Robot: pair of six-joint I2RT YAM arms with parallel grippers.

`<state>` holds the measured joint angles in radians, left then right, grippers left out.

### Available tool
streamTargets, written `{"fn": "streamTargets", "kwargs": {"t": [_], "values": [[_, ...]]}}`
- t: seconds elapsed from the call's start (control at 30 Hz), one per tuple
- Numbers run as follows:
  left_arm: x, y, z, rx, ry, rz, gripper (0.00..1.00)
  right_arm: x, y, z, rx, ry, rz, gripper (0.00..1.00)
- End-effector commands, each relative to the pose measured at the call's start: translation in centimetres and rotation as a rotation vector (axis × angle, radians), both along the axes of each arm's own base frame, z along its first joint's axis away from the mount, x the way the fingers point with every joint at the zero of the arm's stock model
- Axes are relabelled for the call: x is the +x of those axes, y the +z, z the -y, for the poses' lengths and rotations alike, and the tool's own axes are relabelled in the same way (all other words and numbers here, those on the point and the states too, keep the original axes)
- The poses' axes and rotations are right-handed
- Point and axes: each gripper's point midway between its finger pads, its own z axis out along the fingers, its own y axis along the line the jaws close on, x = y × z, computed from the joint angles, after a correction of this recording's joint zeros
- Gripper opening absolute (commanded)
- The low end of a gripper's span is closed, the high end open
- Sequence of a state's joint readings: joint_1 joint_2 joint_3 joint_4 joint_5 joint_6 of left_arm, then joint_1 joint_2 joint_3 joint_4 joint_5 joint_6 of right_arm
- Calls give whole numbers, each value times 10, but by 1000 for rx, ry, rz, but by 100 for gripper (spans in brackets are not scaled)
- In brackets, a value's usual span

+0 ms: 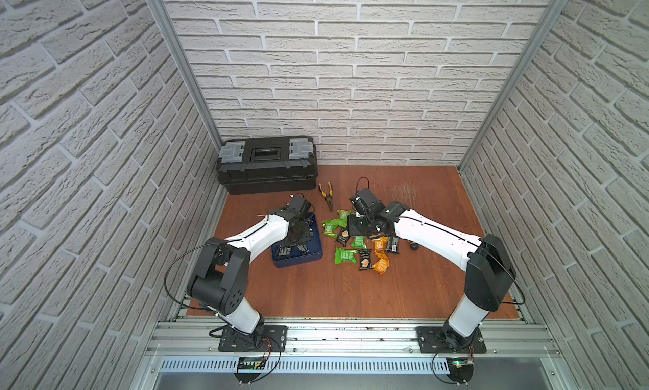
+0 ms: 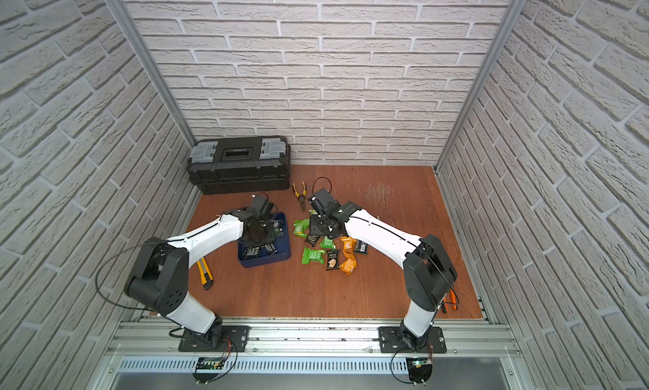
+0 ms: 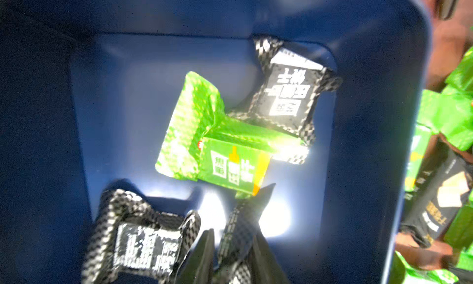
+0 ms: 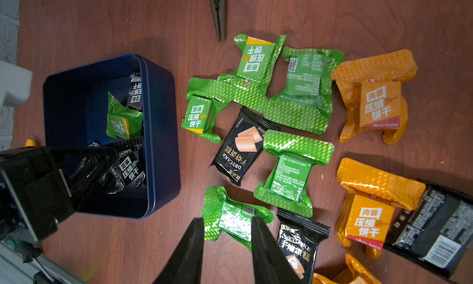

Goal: Take the cookies out of the storage box
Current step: Pick up the cookie from the storage box.

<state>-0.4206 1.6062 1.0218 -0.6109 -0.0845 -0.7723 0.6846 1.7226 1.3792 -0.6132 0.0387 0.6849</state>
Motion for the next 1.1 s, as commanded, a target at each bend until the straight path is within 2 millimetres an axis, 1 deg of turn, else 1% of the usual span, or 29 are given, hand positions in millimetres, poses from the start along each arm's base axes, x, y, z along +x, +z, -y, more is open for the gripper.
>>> {"fn": "streamTargets", "kwargs": {"t": [0.0, 0.1, 0.13, 0.33, 0.43, 0.53, 0.63, 0.7, 0.77, 0.83, 0.9, 0.97, 1.0, 1.07], "values": [[0, -5, 0, -21, 22, -2, 23, 1, 15, 2, 17, -11, 45, 36], [2, 2, -2, -13, 24, 19, 11, 1, 15, 2, 17, -11, 44, 36], [2, 4, -3, -9, 25, 23, 9, 1, 15, 2, 17, -10, 44, 36], [2, 20, -7, -4, 31, 59, 3, 2, 16, 0, 24, -8, 46, 36], [5, 37, -7, -17, 39, 119, 0, 1, 19, 0, 30, -8, 49, 36], [12, 64, -4, -60, 35, 228, 0, 0, 24, -3, 56, 6, 56, 36], [22, 95, 8, -140, -29, 362, 0, -1, 33, -15, 120, 64, 86, 37], [28, 116, 25, -217, -113, 454, 0, -5, 44, -33, 197, 165, 116, 39], [31, 132, 41, -281, -205, 528, 0, -10, 55, -51, 265, 270, 132, 41], [31, 146, 55, -344, -288, 582, 0, -17, 62, -65, 312, 373, 131, 46], [29, 156, 69, -406, -359, 609, 0, -23, 64, -75, 331, 455, 109, 54], [26, 160, 79, -448, -414, 614, 0, -27, 63, -79, 330, 504, 93, 59], [24, 161, 84, -463, -439, 607, 0, -26, 64, -80, 323, 516, 96, 63], [21, 159, 89, -484, -477, 592, 0, -23, 62, -76, 285, 512, 102, 66]]}}
